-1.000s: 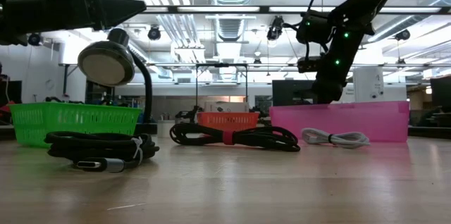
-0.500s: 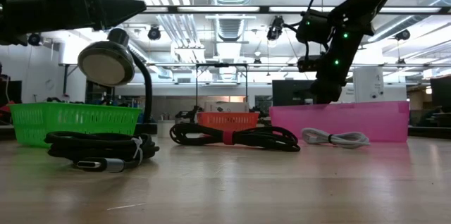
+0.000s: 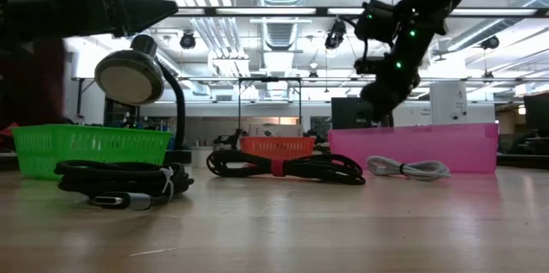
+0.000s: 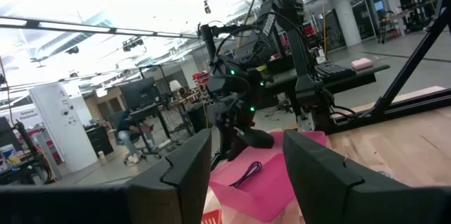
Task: Pick and place items into bin
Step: Put the white charger cable into the pink bin
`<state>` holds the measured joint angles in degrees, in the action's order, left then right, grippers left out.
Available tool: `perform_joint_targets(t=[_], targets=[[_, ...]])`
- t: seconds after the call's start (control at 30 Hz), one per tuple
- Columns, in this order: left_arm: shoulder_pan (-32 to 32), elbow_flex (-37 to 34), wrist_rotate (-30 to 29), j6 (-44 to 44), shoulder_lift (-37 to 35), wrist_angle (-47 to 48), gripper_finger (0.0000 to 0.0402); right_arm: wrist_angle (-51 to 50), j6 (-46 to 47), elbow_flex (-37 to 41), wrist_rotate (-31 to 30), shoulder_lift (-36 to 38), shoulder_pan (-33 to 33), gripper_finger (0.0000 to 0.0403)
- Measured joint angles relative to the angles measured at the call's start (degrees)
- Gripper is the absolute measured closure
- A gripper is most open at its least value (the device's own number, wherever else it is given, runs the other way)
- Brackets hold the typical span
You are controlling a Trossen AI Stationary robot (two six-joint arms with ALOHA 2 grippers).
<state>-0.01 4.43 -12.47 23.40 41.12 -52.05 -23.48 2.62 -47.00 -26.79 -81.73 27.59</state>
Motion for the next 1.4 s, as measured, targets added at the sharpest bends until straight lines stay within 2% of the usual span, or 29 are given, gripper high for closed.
perform_joint_targets(t=[0.27,0.47,0.7,0.83,1.03,1.4], targets=[[0.0,0.0,0.0,0.0,0.0,0.0,0.024,-0.6,5.9,-4.3,0.7,0.0,-2.6,0.0282],[0.0,-0.1,0.0,0.0,0.0,0.0,0.024,-3.6,9.7,-7.4,7.5,0.0,-6.2,0.0278],[0.0,-0.1,0.0,0.0,0.0,0.0,0.024,-6.5,15.7,-8.8,7.5,0.0,-12.9,0.0282],[0.0,-0.1,0.0,-0.2,0.0,0.0,0.024,-6.9,21.6,-8.7,7.4,0.0,-17.1,0.028],[0.0,-0.1,0.0,-0.3,0.0,0.0,0.024,-8.5,37.2,-7.2,7.8,0.0,-22.2,0.0285],[0.0,-0.3,0.0,-0.5,0.0,0.0,0.024,-10.7,46.3,-7.1,13.2,0.0,-30.8,0.0287]])
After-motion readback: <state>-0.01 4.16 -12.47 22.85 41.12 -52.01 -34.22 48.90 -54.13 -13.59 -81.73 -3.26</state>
